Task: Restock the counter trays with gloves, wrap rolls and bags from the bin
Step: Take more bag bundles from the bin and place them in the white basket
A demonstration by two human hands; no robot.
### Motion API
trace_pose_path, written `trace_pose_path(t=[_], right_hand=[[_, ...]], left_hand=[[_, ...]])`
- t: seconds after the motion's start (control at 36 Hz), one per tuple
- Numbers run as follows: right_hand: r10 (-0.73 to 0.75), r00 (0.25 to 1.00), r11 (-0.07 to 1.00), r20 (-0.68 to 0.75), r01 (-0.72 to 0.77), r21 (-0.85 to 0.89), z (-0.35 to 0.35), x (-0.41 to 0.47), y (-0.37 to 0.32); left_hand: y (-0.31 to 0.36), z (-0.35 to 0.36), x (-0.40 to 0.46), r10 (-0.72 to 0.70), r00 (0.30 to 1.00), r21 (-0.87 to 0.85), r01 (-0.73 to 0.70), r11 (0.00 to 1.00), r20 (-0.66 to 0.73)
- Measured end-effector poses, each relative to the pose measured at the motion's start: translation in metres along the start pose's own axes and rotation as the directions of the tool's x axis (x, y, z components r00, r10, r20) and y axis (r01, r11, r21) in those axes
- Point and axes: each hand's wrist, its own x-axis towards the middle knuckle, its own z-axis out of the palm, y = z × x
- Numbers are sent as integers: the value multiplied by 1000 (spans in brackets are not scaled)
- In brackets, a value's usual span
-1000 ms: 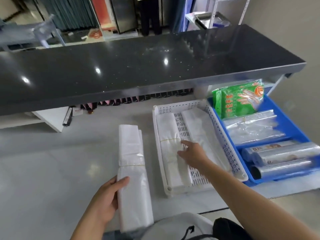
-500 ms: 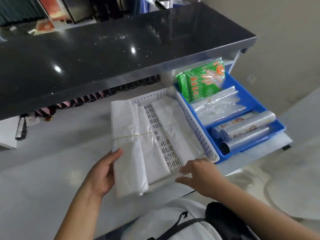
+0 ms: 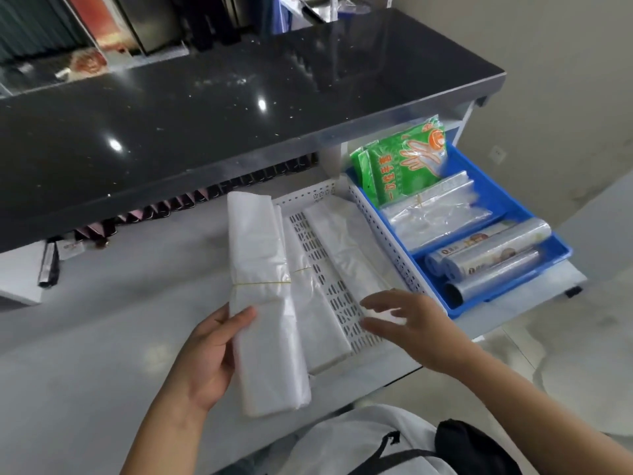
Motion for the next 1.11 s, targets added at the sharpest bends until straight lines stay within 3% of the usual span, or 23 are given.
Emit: trace_pose_path(t=[0.06,0.14,0.19,0.31,0.44,0.53,0.58,0.69,0.81,0.86,0.92,0.97,1.11], right_hand=[[2,997,952,78,-25,306,-1,6,-18],[-25,970,693,241,-157,703,5,21,-43],[-73,951,564,300,-209,799,9,32,-56],[-133,956,524,262,-156,837,14,48,-65],[-48,950,520,309,-240,820,17,58,-42],[49,934,537,354,-324,779,18,69,-24],[103,920,569,378,-366,736,15,82,-15],[152,911,651,383,-384,654,13,115,-12],[153,904,690,399,-387,612,25,140,-24],[197,901,791,387,-379,481,38,147,-27],[256,924,909,284,-330,254,52,150,-25],[259,954,958,153,-274,84,64,149,-21],[209,976,975,56,-212,70,75,142,-16]], left_hand=[[6,5,-7,47,997,11,-47,999,55],[16,21,-13,92,984,20,-96,995,151],[19,35,-15,103,973,17,-109,994,205],[19,58,-15,71,971,44,-83,996,229],[12,57,-12,119,992,219,-127,967,51],[-6,40,-1,238,952,215,-196,957,-195],[-20,29,7,225,934,222,-165,961,-279],[-36,22,19,92,960,166,-49,985,-264],[-32,31,26,87,980,131,-64,989,-178],[-28,35,27,86,981,156,-58,986,-175],[-29,36,29,91,978,183,-56,981,-186],[-32,36,31,94,972,187,-53,981,-217],[-42,32,38,159,959,243,-100,965,-234]])
